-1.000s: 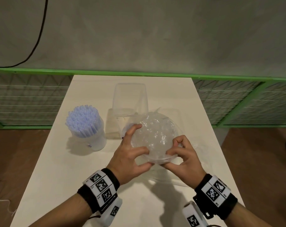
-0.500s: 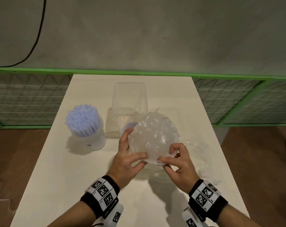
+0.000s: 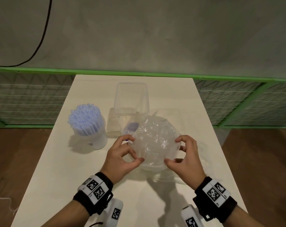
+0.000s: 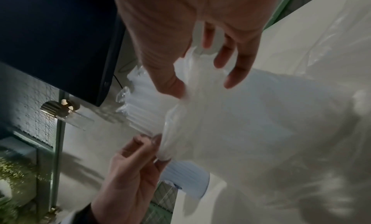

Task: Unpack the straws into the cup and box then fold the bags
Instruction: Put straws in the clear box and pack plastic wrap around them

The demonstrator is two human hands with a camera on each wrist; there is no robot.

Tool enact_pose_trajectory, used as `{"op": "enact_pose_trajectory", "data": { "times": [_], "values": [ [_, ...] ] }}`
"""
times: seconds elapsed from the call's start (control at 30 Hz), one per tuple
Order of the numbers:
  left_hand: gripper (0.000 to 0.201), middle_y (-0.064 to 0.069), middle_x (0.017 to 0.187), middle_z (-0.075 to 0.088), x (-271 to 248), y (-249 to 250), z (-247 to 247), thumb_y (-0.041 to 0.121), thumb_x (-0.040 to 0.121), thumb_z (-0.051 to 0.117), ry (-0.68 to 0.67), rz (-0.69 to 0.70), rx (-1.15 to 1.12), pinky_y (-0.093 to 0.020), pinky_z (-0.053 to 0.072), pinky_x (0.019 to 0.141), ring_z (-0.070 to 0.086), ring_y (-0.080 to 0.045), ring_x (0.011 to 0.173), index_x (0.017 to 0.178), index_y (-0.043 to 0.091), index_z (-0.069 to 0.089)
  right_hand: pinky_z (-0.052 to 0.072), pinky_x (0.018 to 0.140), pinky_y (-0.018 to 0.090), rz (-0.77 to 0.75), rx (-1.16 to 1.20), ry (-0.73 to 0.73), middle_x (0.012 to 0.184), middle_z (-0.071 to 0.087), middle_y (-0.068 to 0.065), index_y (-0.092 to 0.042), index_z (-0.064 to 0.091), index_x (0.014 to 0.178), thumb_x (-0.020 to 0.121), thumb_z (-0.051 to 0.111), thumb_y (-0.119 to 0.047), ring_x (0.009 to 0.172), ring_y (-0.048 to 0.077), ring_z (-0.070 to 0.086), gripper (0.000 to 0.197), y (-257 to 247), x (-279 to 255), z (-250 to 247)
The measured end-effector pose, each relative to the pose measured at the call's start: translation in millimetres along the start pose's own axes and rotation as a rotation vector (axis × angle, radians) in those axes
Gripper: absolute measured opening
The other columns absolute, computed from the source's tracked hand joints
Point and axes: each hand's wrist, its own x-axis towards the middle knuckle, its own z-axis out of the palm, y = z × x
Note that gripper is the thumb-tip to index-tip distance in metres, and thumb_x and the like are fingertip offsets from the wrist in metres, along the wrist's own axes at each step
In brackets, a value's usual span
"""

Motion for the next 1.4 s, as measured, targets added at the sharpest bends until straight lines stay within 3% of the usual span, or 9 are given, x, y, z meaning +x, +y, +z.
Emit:
{"op": "enact_pose_trajectory", "data": {
  "times": [0.3,0.43,0.53,0.63,0.77,0.93,1.1,1.23,1.4],
  "values": [
    [0.082,0.019,0.130,0.042,24.0,1.6,-5.5,0.024,0.061,0.093,-0.218,-0.195,0.044,-0.019,0.041,0.096,0.048,0.001,0.119,0.120,0.049,0.043,0.045,0.067,0.010,-0.081,-0.235,-0.042,0.101,0.060,-0.012,-0.042,0.051,0.133,0.072,0.068,-0.012,0.075,0.006,0.060,0.070,-8.9,29.8,-14.6],
    [0.121,0.009,0.156,0.031,36.8,-0.1,-5.8,0.037,0.062,0.092,-0.461,-0.219,0.161,-0.029,0.028,0.119,0.030,-0.006,0.143,0.157,0.028,0.018,0.048,0.079,0.020,-0.040,-0.361,-0.280,0.103,0.059,-0.004,-0.048,0.036,0.144,0.068,0.068,-0.016,0.078,0.010,0.056,0.088,-14.0,49.1,-25.1],
    [0.124,0.008,0.149,0.041,44.5,1.6,-4.4,0.047,0.059,0.090,-0.552,-0.252,0.218,-0.036,0.034,0.117,0.039,-0.013,0.136,0.158,0.026,0.017,0.052,0.089,0.031,-0.018,-0.372,-0.474,0.112,0.061,-0.007,-0.056,0.025,0.142,0.057,0.067,-0.024,0.097,0.011,0.060,0.099,-13.7,59.7,-29.3],
    [0.106,0.011,0.129,0.055,49.5,0.3,-1.9,0.053,0.054,0.091,-0.602,-0.244,0.267,-0.040,0.044,0.109,0.051,-0.013,0.121,0.143,0.029,0.039,0.050,0.080,0.020,0.040,-0.369,-0.591,0.104,0.063,-0.017,-0.055,0.039,0.128,0.061,0.073,-0.016,0.094,0.003,0.062,0.084,-8.8,66.5,-32.1],
    [0.099,0.017,0.125,0.062,42.9,-12.1,4.8,0.039,0.052,0.097,-0.590,-0.315,0.133,-0.036,0.049,0.104,0.060,-0.005,0.117,0.136,0.033,0.046,0.050,0.081,0.025,0.091,-0.459,-0.580,0.106,0.055,-0.004,-0.044,0.038,0.115,0.064,0.078,-0.015,0.096,0.015,0.058,0.070,8.0,67.7,-25.5],
    [0.093,0.029,0.117,0.063,31.0,-18.7,11.1,0.025,0.058,0.097,-0.540,-0.363,0.066,-0.021,0.045,0.098,0.057,0.015,0.109,0.134,0.041,0.046,0.046,0.097,0.032,0.085,-0.550,-0.573,0.114,0.038,-0.005,-0.040,0.035,0.132,0.057,0.078,-0.036,0.109,0.020,0.048,0.086,29.6,66.4,-25.7],
    [0.125,0.015,0.143,0.047,20.3,-16.1,18.1,0.039,0.047,0.101,-0.420,-0.337,-0.054,-0.040,0.042,0.113,0.046,-0.005,0.134,0.149,0.038,0.030,0.025,0.113,0.024,-0.039,-0.464,-0.669,0.148,0.012,-0.026,-0.042,0.010,0.149,0.043,0.095,-0.047,0.138,-0.001,0.022,0.135,17.0,74.2,-34.8],
    [0.117,0.019,0.138,0.050,11.0,-8.6,35.3,0.038,0.041,0.102,-0.350,-0.295,-0.101,-0.044,0.044,0.110,0.050,-0.011,0.133,0.137,0.054,0.037,0.033,0.113,0.029,-0.014,-0.328,-0.653,0.144,0.041,-0.017,-0.042,0.006,0.148,0.033,0.100,-0.042,0.133,0.002,0.042,0.149,21.6,70.1,-14.1],
    [0.097,0.010,0.119,0.070,9.8,-7.7,40.8,0.033,0.038,0.101,-0.172,-0.453,-0.218,-0.043,0.053,0.101,0.065,-0.009,0.114,0.123,0.035,0.055,0.049,0.089,0.014,-0.003,-0.287,-0.435,0.110,0.061,-0.019,-0.031,0.038,0.131,0.042,0.097,-0.031,0.102,-0.008,0.057,0.107,17.7,64.7,-7.3]
  ]
}}
